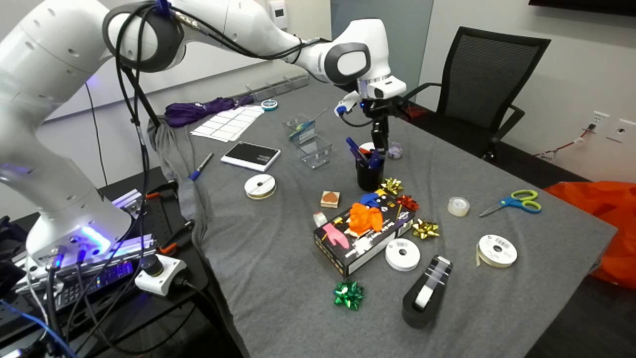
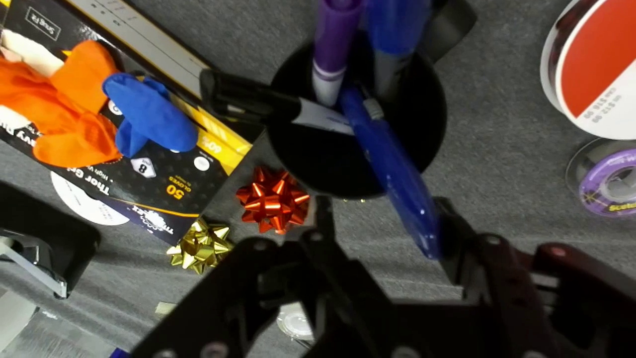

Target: Remove the blue object from the black mug and put it on the table.

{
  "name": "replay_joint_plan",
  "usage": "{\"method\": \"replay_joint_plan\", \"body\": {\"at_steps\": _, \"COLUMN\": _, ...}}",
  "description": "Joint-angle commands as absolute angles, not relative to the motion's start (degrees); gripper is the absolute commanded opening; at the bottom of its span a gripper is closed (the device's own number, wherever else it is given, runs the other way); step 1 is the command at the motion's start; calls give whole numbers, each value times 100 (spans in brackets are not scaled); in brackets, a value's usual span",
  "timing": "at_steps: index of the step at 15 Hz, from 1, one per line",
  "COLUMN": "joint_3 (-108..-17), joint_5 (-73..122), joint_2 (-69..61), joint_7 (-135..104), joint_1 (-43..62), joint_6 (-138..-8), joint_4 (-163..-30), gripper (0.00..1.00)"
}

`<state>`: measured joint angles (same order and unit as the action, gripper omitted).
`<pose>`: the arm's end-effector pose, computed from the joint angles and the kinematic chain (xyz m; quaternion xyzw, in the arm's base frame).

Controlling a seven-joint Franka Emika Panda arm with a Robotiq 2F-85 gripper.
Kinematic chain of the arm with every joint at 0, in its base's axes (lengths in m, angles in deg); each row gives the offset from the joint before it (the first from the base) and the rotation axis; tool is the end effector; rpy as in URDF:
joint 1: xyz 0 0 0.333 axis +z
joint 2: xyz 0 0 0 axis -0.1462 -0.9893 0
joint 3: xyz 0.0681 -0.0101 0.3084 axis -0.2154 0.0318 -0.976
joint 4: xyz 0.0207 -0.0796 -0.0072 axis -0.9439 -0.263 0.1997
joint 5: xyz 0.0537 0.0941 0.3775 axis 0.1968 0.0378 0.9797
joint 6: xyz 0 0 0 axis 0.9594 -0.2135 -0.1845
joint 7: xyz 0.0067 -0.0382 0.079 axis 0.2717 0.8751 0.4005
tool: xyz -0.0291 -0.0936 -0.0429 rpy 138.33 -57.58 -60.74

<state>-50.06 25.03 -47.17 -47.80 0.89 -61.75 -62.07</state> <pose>0.7547 -0.2438 0.2356 0.8941 -0.4209 0.0794 0.1304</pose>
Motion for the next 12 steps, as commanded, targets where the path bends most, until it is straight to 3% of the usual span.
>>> {"method": "replay_joint_plan", "body": {"at_steps": 1, "joint_3": -4956, "joint_5": 2442, "joint_2": -4881, "joint_7": -4747, "joint_1": 66, "joint_6": -6014, "joint_4": -5904, "gripper": 23}}
{"method": "replay_joint_plan", "body": {"at_steps": 4, "joint_3": -4961, "joint_5": 2463, "joint_2": -4868, "joint_7": -4711, "joint_1": 57, "joint_6": -6025, "joint_4": -5894, "gripper": 1}}
{"method": "replay_joint_plan", "body": {"at_steps": 12, "joint_3": -4992, "joint_5": 2484, "joint_2": -4570, "joint_7": -4384, "joint_1": 36, "joint_6": -5828, "joint_4": -6037, "gripper": 4}}
